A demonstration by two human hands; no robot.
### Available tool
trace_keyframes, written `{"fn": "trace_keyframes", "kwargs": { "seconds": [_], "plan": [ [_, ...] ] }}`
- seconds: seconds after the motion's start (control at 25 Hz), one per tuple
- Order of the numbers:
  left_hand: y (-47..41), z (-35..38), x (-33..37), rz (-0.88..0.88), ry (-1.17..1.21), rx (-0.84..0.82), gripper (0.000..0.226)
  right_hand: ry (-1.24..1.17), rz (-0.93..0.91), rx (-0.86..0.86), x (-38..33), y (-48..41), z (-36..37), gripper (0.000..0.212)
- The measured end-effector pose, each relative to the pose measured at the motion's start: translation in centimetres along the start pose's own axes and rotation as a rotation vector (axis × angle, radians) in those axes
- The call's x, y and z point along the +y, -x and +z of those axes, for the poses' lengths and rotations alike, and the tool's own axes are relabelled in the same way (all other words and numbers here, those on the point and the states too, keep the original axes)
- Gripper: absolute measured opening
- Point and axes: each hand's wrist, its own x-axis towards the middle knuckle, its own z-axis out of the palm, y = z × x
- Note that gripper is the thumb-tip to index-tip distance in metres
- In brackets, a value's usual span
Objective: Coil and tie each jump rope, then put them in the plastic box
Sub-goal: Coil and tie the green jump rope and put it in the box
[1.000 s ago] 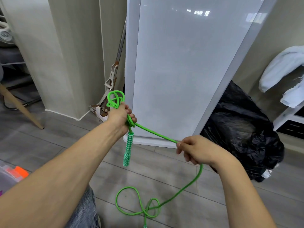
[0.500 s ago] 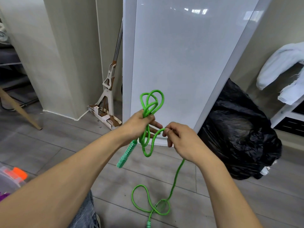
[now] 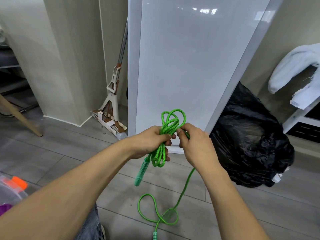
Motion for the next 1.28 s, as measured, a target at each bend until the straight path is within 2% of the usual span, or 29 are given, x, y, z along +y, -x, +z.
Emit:
{"fn": "trace_keyframes", "kwargs": {
  "seconds": [0.16,0.28,0.4,0.44,0.6,0.72,0.76,0.84,0.92,1.0,1.16,1.28],
  "plan": [
    [0.0,-0.4,-0.1,-0.072,-0.090,0.057,0.026,-0.018,0.041,-0.015,0.0,-0.1,-0.2,0.027],
    [0.2,-1.2,0.0,-0.066,-0.307,0.068,0.030,-0.028,0.085,-0.086,0.5,-0.3,0.1,0.029],
    [-0.6,-2.6,-0.1,0.026,-0.674,0.285,0.037,-0.015,0.136,-0.283,1.3,-0.5,0.3,0.027],
    [-1.1,-3.4,-0.4,0.035,-0.717,0.390,0.038,-0.014,0.166,-0.315,1.6,-0.5,0.2,0.029],
    [-2.3,-5.7,-0.8,0.011,-0.454,0.747,0.040,0.072,0.276,-0.212,2.7,-1.0,-1.0,0.041],
    [-2.5,-7.3,-0.9,-0.006,-0.270,0.959,0.035,0.144,0.345,-0.185,3.8,-1.4,-1.9,0.039],
    [-2.7,-7.8,-1.1,-0.015,-0.187,0.983,0.033,0.135,0.355,-0.182,4.0,-1.5,-2.1,0.036],
    [-3.1,-8.0,-1.5,-0.003,-0.004,0.934,0.025,0.067,0.342,-0.164,4.0,-1.6,-2.1,0.031],
    [-3.1,-6.8,-1.4,-0.011,0.050,0.840,0.011,-0.053,0.311,-0.137,3.4,-1.7,-1.9,0.030],
    [-2.8,-5.5,-1.1,-0.013,0.072,0.750,0.011,-0.145,0.278,-0.102,2.7,-1.6,-1.4,0.027],
    [-2.1,-3.2,-0.9,0.023,0.148,0.459,0.009,-0.250,0.198,-0.063,0.7,-0.9,-0.4,0.024],
    [-2.3,-1.7,-1.4,0.035,0.164,0.385,0.015,-0.223,0.115,-0.066,-1.0,-0.3,0.6,0.023]
  ]
}}
